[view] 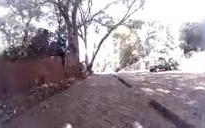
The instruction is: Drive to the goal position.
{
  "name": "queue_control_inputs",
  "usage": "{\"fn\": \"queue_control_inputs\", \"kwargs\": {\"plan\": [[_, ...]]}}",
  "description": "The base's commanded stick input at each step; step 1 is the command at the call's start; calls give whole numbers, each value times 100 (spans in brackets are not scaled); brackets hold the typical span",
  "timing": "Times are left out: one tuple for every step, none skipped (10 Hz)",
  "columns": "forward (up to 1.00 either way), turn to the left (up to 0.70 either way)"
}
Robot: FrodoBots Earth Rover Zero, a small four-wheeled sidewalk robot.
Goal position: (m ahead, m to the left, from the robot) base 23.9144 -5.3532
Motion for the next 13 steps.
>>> {"fn": "queue_control_inputs", "kwargs": {"plan": [[70,0],[70,-8],[70,-25],[70,-35],[70,-35],[70,0],[70,0],[70,0],[70,0],[70,0],[70,0],[70,0],[70,0]]}}
